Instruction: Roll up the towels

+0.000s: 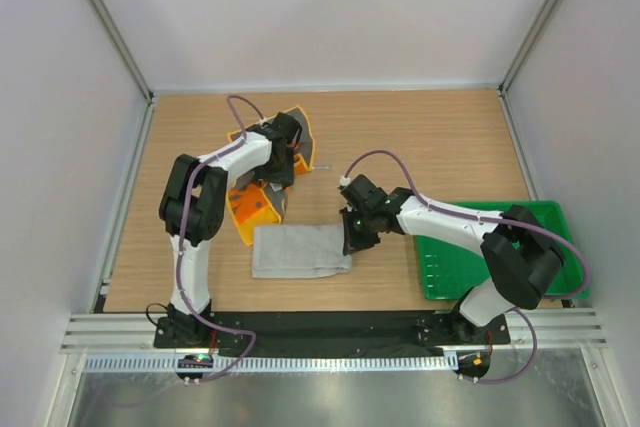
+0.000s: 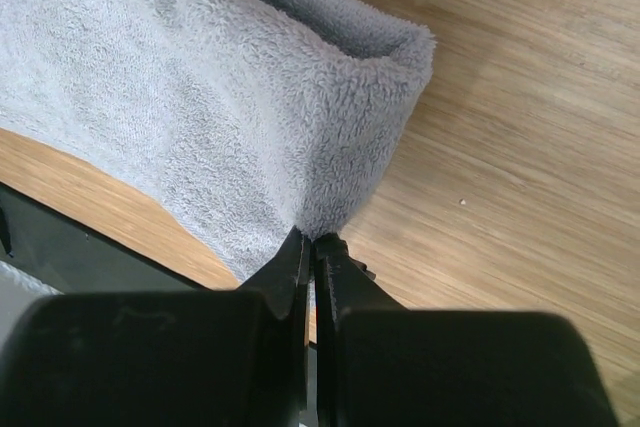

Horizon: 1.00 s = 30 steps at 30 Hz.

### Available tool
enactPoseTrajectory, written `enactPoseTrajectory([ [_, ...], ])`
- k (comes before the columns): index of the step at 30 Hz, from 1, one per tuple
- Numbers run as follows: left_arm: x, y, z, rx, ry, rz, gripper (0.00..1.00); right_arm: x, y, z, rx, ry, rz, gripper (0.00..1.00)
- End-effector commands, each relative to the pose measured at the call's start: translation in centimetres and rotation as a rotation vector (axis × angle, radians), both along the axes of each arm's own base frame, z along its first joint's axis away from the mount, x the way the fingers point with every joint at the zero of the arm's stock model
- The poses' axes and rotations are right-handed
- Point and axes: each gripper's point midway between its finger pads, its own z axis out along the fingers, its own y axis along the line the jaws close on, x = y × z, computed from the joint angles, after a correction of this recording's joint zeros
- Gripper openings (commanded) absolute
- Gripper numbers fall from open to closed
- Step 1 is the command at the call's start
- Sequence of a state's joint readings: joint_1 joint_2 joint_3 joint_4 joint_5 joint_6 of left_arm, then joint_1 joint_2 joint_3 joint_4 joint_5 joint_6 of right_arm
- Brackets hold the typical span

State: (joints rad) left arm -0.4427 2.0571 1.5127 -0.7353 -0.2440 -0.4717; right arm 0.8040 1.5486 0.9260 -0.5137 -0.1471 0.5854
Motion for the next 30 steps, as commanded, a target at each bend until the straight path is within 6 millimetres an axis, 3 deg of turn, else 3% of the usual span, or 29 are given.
enactPoseTrajectory([
  [1,1.3,2.9,-0.4,0.143,-0.009,0.055,0.61,-0.3,-0.8,0.5,-0.005,-0.018,-0.007,0.01],
  [2,2.3,3.2,-0.6,0.157,-0.010,0.061,0.48,-0.5,-0.9,0.4,-0.007,-0.014,-0.003,0.01],
  [3,2.8,3.9,-0.6,0.172,-0.007,0.076,0.42,-0.6,-1.0,0.3,-0.005,-0.012,-0.001,0.01],
  [5,3.7,6.9,-1.4,0.206,0.039,0.132,0.28,-1.2,-1.5,-0.4,-0.017,0.002,0.000,0.01],
  [7,5.4,9.3,-0.5,0.199,0.043,0.191,0.27,-1.6,-1.9,-1.0,-0.022,0.014,-0.010,0.01],
  [8,5.9,12.2,-1.1,0.201,0.068,0.255,0.28,-1.9,-2.0,-1.2,-0.020,0.024,-0.011,0.01],
  [9,7.5,13.5,-0.1,0.188,0.039,0.285,0.30,-2.1,-2.1,-1.5,-0.019,0.033,-0.014,0.01],
  [10,8.0,14.7,0.1,0.182,0.040,0.311,0.30,-2.5,-2.2,-1.8,-0.016,0.044,-0.018,0.01],
  [11,7.9,17.5,0.5,0.191,0.058,0.367,0.31,-2.9,-2.2,-1.9,-0.008,0.058,-0.023,0.01],
  [12,8.5,18.5,0.6,0.189,0.052,0.386,0.32,-3.2,-2.1,-2.0,-0.002,0.066,-0.024,0.03],
  [15,10.4,21.1,5.2,0.187,-0.037,0.433,0.43,-4.3,-1.8,-1.9,0.009,0.083,0.003,0.18],
  [16,11.4,21.2,7.4,0.182,-0.090,0.415,0.50,-4.5,-1.8,-1.6,0.004,0.085,0.018,0.42],
  [17,11.5,21.1,8.7,0.179,-0.116,0.407,0.65,-4.7,-1.7,-1.1,0.004,0.074,0.039,0.52],
  [18,11.6,20.8,11.6,0.169,-0.179,0.404,0.70,-4.2,-1.1,0.1,0.014,0.045,0.052,0.61],
  [19,11.5,20.5,12.9,0.159,-0.206,0.402,0.74,-4.3,-1.4,0.6,-0.002,0.043,0.053,0.70],
  [21,10.7,19.6,15.1,0.145,-0.241,0.386,0.80,-3.2,-0.8,3.3,0.027,-0.020,0.062,0.73],
  [22,9.7,18.1,17.1,0.143,-0.275,0.355,0.82,-2.9,-1.3,4.2,0.010,-0.049,0.051,0.73],
  [24,8.2,16.5,18.7,0.154,-0.299,0.314,0.82,-1.6,-1.0,6.2,0.013,-0.112,0.046,0.74],
  [25,6.7,14.6,20.8,0.156,-0.343,0.284,0.82,-0.9,-1.4,6.6,-0.009,-0.142,0.028,0.75],
  [26,5.2,13.5,19.5,0.158,-0.300,0.260,0.82,-0.4,-1.6,6.7,-0.024,-0.156,0.015,0.76],
  [28,3.0,11.1,18.8,0.128,-0.290,0.227,0.82,0.8,-2.0,6.3,-0.069,-0.155,0.008,0.77],
  [30,-0.7,8.2,16.5,0.052,-0.246,0.184,0.82,2.4,-3.1,5.1,-0.130,-0.152,-0.031,0.77],
])
